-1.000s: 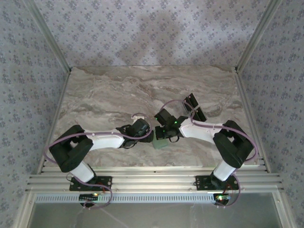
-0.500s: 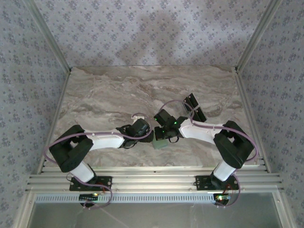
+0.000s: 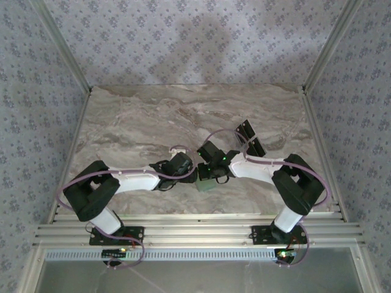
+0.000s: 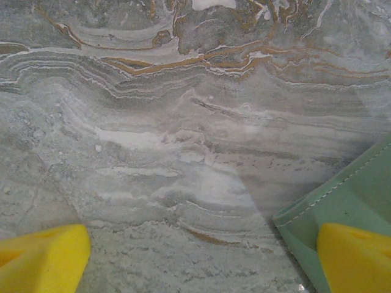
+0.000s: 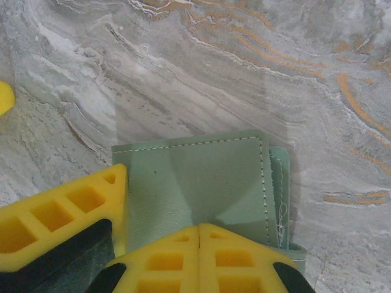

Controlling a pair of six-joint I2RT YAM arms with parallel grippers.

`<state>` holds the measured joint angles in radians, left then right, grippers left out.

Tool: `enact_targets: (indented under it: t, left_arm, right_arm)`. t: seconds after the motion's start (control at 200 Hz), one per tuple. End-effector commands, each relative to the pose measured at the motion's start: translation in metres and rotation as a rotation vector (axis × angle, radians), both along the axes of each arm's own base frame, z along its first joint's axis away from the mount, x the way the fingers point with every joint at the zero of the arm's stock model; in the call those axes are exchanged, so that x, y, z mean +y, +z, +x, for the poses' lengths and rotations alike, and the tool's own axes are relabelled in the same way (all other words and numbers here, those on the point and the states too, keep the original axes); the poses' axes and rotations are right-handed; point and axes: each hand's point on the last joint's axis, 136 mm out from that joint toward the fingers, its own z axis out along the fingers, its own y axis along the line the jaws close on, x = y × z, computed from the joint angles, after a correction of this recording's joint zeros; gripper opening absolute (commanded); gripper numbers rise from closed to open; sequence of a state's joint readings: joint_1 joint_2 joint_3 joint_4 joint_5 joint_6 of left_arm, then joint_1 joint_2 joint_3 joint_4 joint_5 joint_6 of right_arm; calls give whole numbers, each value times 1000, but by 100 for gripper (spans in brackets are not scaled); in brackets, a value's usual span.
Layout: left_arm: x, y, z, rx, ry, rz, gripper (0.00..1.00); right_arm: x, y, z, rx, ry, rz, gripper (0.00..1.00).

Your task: Put the credit cards into the card holder

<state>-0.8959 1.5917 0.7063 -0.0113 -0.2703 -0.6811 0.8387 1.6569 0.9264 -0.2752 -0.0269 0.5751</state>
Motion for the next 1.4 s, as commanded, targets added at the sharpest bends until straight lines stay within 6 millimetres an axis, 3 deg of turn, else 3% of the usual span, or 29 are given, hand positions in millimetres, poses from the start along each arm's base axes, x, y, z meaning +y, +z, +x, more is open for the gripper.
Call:
enact_targets:
  t: [0.0, 0.395, 1.049, 1.394]
  left_arm:
    - [-5, -13, -3, 43, -13, -10, 96]
    - [-6, -13, -2, 45, -14, -5, 96]
    - [-4, -27, -2, 72, 0, 19, 96]
    - [-11, -34, 1, 87, -17, 33, 96]
  right_arm:
    - [-8, -16, -16, 56, -7, -27, 0]
    - [-23, -30, -38, 72, -55, -25, 0]
    - [-61, -88, -84, 74, -122, -145, 0]
    - [-80, -100, -102, 70, -168, -185, 0]
